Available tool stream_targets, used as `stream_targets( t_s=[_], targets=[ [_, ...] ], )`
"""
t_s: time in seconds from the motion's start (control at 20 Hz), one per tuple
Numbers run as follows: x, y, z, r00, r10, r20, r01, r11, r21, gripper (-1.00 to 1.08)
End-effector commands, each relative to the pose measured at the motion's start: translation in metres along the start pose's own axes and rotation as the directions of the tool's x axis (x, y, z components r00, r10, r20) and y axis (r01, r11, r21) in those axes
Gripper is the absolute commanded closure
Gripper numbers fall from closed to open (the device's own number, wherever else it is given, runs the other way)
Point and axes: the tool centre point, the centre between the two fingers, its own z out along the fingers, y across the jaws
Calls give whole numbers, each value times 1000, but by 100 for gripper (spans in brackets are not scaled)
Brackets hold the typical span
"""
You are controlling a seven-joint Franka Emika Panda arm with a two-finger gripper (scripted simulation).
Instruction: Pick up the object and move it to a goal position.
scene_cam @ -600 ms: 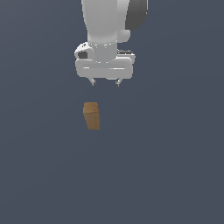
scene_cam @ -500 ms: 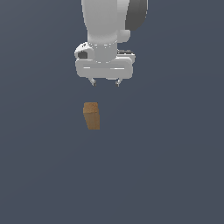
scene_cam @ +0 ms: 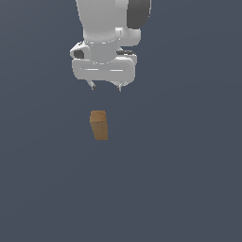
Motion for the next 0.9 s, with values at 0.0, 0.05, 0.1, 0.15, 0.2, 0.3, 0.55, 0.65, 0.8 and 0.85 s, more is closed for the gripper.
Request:
stream_targets(
  t_s=[0.0,0.05,0.1,0.15,0.2,0.3,0.55,0.65,0.8,0.85],
  targets=[
    [0,0,0,1000,-1,0,1,1000,0,-92],
    [0,0,0,1000,-2,1,2,1000,0,-92],
    [0,0,1,1000,-2,1,2,1000,0,-92],
    [0,1,2,1000,-3,1,3,1000,0,-92],
    [1,2,4,1000,-6,1,6,1000,-1,-92],
    [2,4,10,1000,-12,2,12,1000,-1,-92],
    [5,15,34,999,-38,5,38,999,-3,-92],
    [6,21,48,999,-53,7,53,999,-4,-92],
    [7,32,73,997,-80,11,81,997,-6,-92],
    [6,35,82,996,-90,12,90,996,-7,-92]
  ],
)
